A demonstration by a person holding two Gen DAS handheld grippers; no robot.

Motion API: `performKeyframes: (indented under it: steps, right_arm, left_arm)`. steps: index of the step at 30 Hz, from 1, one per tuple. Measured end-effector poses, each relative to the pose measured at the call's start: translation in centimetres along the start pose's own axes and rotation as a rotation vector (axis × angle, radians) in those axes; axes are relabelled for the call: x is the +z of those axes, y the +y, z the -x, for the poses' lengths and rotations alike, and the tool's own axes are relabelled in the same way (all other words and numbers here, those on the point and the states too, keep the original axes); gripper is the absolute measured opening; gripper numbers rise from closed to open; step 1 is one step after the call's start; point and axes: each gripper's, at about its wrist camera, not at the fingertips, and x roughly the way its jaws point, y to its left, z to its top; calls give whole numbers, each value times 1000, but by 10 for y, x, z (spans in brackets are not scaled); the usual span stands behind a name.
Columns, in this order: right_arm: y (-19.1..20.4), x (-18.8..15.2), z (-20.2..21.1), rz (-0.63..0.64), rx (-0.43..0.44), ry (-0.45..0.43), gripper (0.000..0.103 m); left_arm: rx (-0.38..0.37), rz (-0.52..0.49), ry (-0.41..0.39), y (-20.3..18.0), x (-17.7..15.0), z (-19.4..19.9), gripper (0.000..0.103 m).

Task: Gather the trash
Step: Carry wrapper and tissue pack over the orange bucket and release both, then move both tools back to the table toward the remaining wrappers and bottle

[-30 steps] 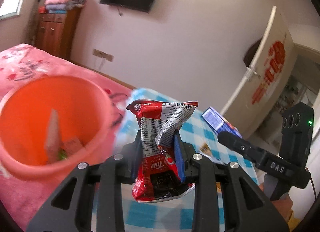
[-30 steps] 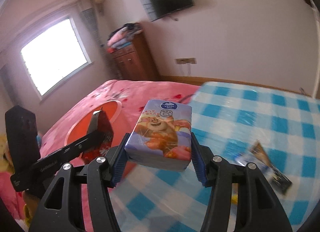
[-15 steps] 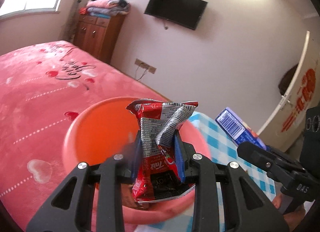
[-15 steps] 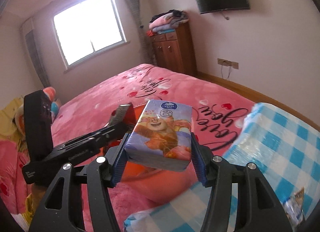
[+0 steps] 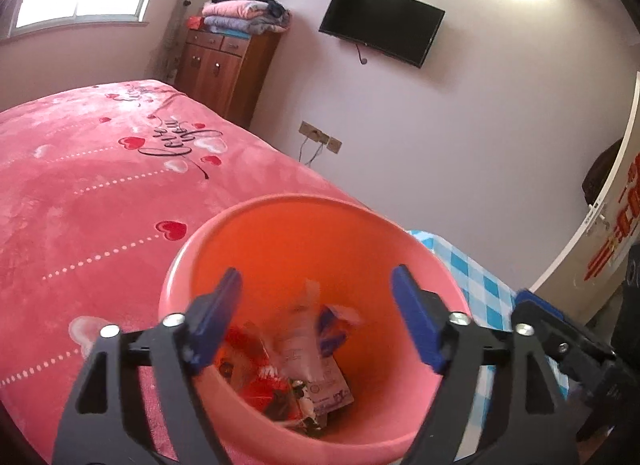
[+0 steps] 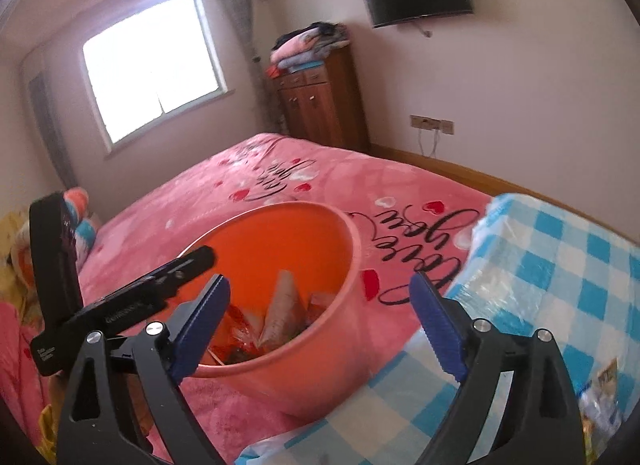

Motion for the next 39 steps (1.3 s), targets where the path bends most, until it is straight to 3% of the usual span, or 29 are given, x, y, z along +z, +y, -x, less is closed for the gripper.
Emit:
performKeyframes:
  steps: [13,18,23,30,39]
  right_arm:
    - [-42,-35,44,-54,-130,-53,94]
    - [-51,-52,55,-55,-165,-64,94]
    - [-57,-66,68,-49,-187,-84,94]
    - [-67,-88,85,-47,-234,-115,95]
    - [-80,-110,112,-15,-305,-192,97]
  left_arm:
    - [-32,-60,-120,-27,-8,23,89]
    - [-85,-52,-182,-35,-16,33,89]
    - [-135,-137,-216,-60,-27,42,89]
    - [-168,-227,-216,-89,-46,49,89]
    - [-190,-305,-125,-120,-67,46,89]
